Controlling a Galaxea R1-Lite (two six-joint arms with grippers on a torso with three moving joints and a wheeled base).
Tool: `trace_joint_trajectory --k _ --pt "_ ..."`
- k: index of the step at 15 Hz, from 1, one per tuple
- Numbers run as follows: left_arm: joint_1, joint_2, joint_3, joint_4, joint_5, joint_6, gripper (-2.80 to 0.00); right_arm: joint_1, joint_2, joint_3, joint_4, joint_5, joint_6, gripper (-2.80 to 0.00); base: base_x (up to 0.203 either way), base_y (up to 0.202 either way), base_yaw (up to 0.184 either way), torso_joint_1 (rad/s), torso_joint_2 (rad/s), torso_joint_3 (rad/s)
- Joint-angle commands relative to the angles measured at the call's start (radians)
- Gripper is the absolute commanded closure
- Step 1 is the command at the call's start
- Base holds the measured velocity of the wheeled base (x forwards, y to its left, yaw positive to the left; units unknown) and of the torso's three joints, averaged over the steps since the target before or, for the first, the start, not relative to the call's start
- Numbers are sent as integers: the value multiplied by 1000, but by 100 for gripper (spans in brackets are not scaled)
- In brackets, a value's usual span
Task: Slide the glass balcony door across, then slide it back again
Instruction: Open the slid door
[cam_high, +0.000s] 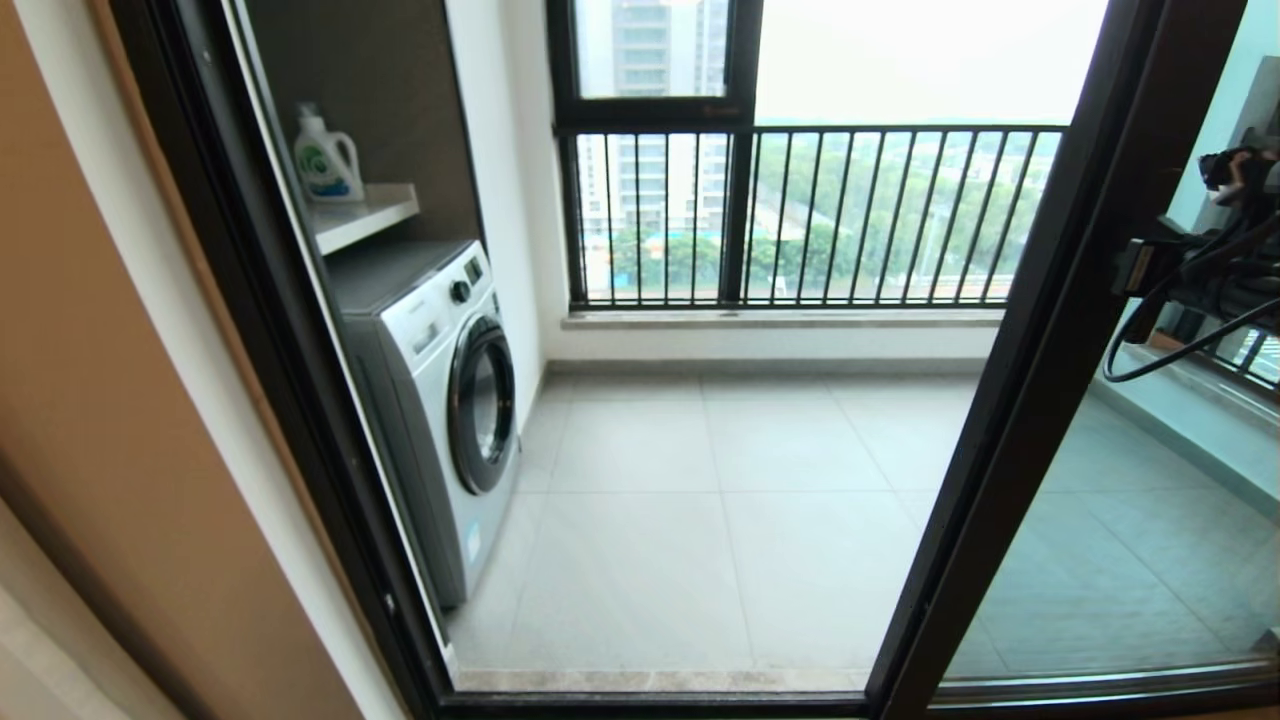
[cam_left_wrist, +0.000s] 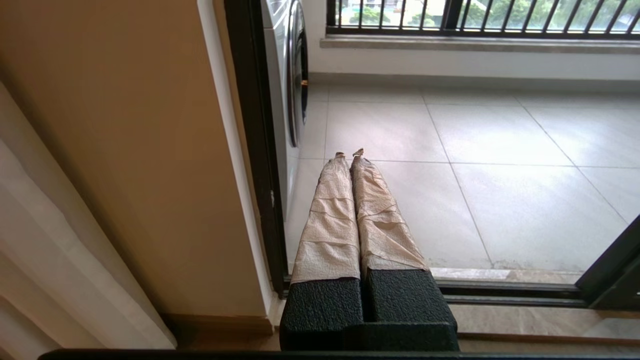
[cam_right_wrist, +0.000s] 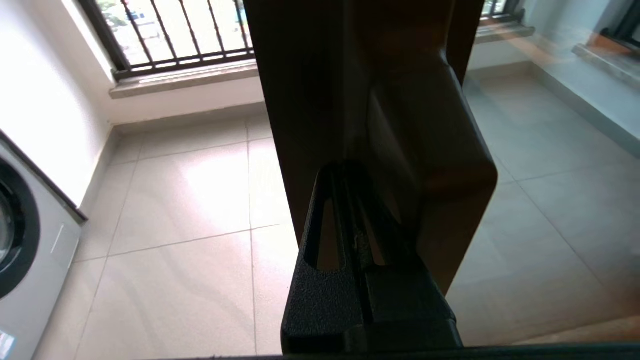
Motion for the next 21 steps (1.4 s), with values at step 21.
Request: trace_joint_trajectory --k 21 --pt "0 2 0 0 0 0 0 176 -179 123 2 66 27 0 0 0 0 0 0 0"
